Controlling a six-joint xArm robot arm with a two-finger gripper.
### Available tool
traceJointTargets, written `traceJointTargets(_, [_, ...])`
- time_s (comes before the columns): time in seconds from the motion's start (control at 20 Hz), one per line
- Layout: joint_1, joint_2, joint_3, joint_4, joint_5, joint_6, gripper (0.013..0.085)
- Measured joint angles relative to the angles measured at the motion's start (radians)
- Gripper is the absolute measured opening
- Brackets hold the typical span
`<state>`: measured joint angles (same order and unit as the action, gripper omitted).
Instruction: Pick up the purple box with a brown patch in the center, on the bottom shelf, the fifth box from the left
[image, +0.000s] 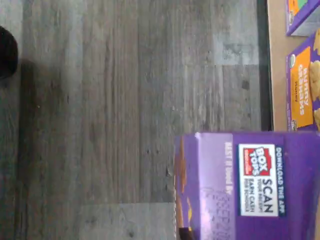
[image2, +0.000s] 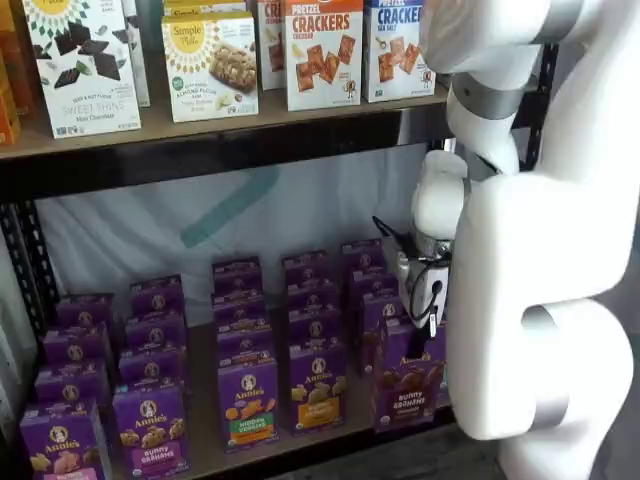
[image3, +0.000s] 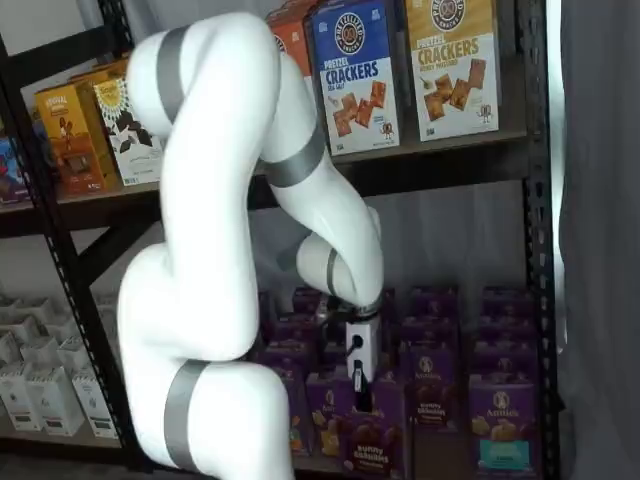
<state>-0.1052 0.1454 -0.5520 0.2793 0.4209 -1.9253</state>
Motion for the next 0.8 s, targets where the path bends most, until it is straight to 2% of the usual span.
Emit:
traceJointTargets(0.15, [0.013, -0.1, 0.067, -0.036, 0.027, 0.05, 0.033])
traceJointTargets(0.5, [0.048, -0.315, 0.18, -0.078, 0.101, 0.134, 0.033])
traceJointTargets(0.8, [0.078, -0.508, 0.245, -0.122, 0.219, 0.214, 0.033])
